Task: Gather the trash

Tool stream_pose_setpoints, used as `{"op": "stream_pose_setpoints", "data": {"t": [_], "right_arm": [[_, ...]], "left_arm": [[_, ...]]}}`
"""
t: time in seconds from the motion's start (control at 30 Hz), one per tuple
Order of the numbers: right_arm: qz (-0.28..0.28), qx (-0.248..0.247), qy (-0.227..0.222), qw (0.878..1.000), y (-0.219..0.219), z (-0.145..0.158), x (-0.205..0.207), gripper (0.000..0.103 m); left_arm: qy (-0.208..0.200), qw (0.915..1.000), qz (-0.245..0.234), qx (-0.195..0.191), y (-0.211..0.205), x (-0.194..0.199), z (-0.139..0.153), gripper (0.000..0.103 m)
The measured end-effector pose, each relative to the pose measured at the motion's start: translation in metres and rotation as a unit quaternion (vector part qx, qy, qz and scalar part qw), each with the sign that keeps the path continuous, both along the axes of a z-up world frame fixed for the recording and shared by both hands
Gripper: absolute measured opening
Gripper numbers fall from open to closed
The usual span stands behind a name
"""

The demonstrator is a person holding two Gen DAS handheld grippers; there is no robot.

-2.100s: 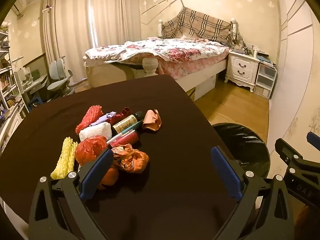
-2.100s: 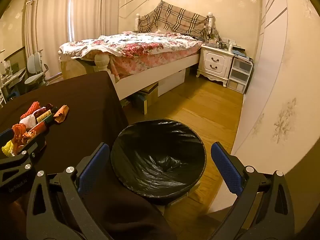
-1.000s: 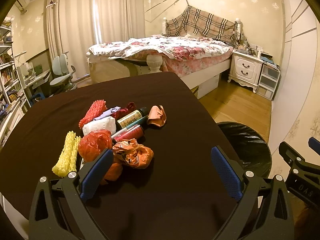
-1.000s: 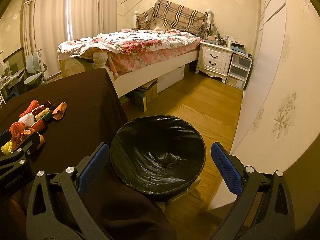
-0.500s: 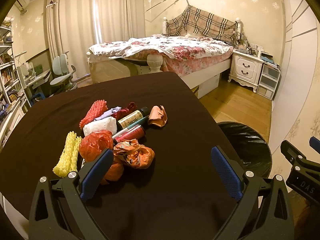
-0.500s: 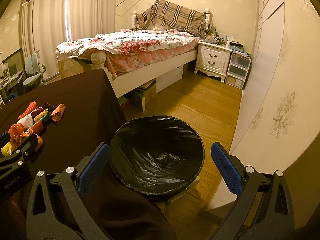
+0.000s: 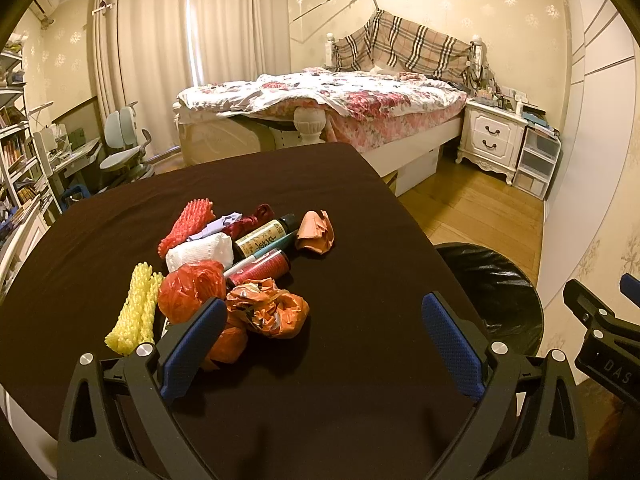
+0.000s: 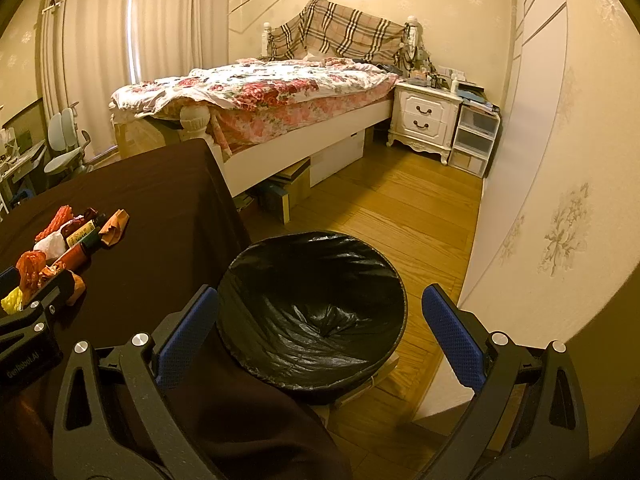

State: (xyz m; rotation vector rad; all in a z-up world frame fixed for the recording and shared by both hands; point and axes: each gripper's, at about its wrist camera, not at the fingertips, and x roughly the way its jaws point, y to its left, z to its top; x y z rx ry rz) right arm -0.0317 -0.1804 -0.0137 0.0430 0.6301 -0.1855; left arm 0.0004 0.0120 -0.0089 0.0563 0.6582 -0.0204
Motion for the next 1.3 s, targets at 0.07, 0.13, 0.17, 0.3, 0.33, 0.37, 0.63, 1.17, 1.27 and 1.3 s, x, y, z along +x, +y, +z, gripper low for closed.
{"op": "stream_pose_setpoints", "data": {"t": [0.07,0.13,0.17,0.3,0.33,0.37,0.63,1.17,1.27,1.3], "right_arm": [[0.0,0.0,0.0,1.0,0.0,0.0,0.0,0.099],[0.0,0.0,0.001,1.0,0.0,0.0,0.0,0.099],[0.0,0.0,0.001,1.0,0.0,0.0,0.0,0.099],[0.0,0.001,0.0,1.0,0.0,0.0,0.0,0.099],[-0.001,0.0,0.001,1.0,0.001,0.0,0.0,0.099],[-0.001,0.0,0.0,1.0,0.0,0.0,-0.001,0.099],[-0.001,0.002,0.001,1.0,-0.009,-0.001,-0.004,0.099],[-0.002,0.005,0.005,1.0,-0.018,-0.005,-0.004,0.099],[0.002,0.006,0.009,1.0,-0.017,-0.005,-0.005,0.099],[0.004,0.006,0.01,1.0,-0.016,-0.006,-0.006,0.099]], "left_arm": [[0.0,1.0,0.0,0.0,0.0,0.0,0.0,0.097],[0.0,1.0,0.0,0.0,0.0,0.0,0.0,0.097],[0.0,1.0,0.0,0.0,0.0,0.0,0.0,0.097],[0.0,1.0,0.0,0.0,0.001,0.0,-0.001,0.097],[0.0,1.0,0.0,0.0,0.0,0.0,0.0,0.097],[0.0,1.0,0.0,-0.001,0.001,0.0,-0.001,0.097],[0.001,1.0,0.0,0.0,0.0,0.0,0.0,0.097],[0.003,1.0,0.001,-0.001,0.002,0.001,-0.003,0.097],[0.002,1.0,0.001,-0.002,0.002,0.002,-0.003,0.097],[0.003,1.0,0.001,-0.001,0.001,0.002,-0.002,0.097]]}}
